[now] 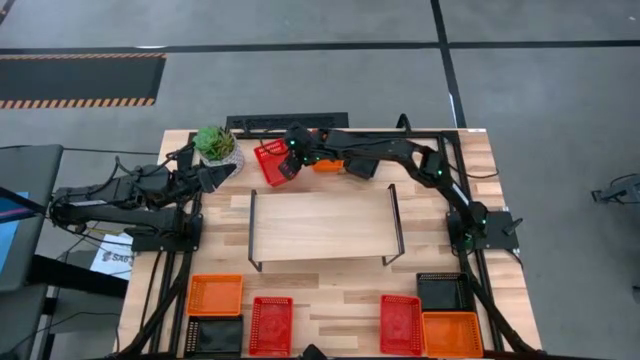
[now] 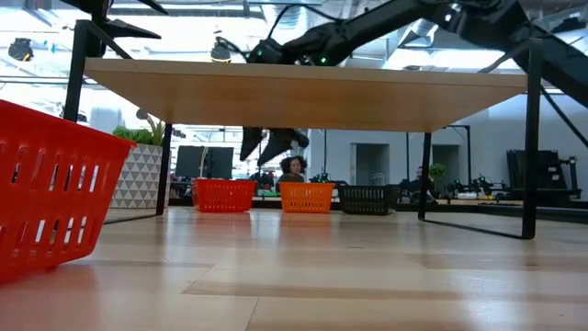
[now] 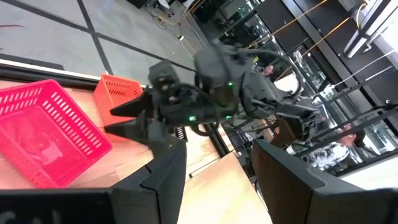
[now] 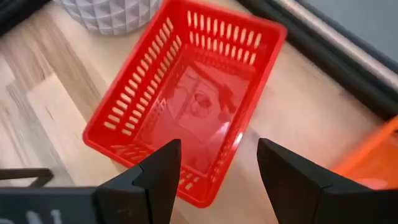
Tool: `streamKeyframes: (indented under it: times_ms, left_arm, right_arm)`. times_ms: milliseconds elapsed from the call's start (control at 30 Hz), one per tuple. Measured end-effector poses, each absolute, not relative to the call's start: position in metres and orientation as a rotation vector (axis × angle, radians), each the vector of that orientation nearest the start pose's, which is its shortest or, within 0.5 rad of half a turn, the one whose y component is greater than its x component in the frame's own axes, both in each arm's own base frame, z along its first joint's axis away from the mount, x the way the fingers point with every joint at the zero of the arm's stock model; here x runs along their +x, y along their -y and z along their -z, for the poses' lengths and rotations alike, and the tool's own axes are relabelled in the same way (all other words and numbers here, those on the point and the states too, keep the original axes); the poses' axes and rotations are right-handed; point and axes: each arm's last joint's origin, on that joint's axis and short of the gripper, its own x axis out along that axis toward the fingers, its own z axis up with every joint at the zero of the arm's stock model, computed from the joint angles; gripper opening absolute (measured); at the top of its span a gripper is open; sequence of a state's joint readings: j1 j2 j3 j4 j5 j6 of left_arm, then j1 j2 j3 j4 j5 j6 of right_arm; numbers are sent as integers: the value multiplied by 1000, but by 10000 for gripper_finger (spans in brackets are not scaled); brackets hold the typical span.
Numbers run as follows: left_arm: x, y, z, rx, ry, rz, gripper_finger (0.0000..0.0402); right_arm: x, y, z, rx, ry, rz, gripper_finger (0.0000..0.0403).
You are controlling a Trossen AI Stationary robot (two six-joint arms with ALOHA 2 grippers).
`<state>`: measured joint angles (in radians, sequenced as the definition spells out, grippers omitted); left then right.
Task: Stack baskets on shelf by color
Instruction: Put the top red bin on the shelf
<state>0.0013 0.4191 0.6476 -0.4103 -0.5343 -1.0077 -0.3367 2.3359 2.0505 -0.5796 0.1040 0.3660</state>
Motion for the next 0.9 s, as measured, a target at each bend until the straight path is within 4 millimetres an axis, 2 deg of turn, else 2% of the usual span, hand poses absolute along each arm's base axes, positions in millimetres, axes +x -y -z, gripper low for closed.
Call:
streamKeyframes:
  times_ms: [233,500,900]
  left_arm:
    - [95,-15,-308,-934,107,-575,171]
    - [95,-15,-308,-929,114,-594,171]
    - [95,-16,-308,-936,131,-627,171]
  right_arm:
    - [488,169,-208,465,-819,580,234]
    - [475,179,-201,557,-915,590,234]
    - [477,174,-201,642,-894,604,234]
